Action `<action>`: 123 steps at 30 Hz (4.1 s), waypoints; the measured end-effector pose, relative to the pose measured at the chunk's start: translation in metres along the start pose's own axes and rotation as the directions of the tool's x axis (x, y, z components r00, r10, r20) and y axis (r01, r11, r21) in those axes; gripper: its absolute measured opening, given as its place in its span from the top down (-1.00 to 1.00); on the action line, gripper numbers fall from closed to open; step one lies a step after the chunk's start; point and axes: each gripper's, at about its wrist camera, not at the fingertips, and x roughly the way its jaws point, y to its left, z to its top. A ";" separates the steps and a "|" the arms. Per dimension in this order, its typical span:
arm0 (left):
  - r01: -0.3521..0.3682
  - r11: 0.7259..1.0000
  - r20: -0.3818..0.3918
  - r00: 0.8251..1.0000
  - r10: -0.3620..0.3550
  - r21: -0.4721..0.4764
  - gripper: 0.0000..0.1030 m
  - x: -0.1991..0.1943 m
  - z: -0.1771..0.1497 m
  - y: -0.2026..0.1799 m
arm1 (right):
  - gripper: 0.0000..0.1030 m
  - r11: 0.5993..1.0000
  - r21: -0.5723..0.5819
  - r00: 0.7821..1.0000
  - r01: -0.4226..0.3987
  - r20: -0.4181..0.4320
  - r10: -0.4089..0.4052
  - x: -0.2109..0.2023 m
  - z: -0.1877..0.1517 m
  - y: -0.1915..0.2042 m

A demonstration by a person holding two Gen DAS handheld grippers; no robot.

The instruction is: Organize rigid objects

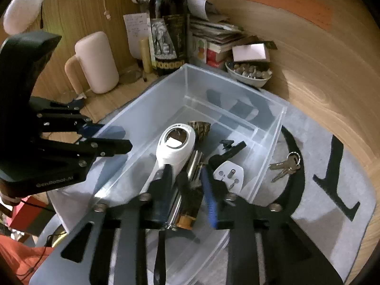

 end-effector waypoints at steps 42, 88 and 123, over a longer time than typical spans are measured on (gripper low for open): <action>0.004 1.000 -0.006 1.000 -0.004 -0.003 0.69 0.001 0.000 -0.002 | -0.08 0.918 0.347 0.976 0.193 0.025 -0.215 -0.002 -0.009 -0.131; 0.020 1.000 0.008 1.000 -0.020 -0.020 0.69 0.000 0.001 0.001 | 0.55 0.918 0.284 0.942 0.276 0.108 -0.317 -0.032 -0.003 -0.105; 0.021 1.000 0.010 1.000 -0.021 -0.018 0.69 -0.001 0.000 0.001 | 0.54 0.994 0.016 0.965 0.106 0.240 -0.107 -0.047 0.018 0.008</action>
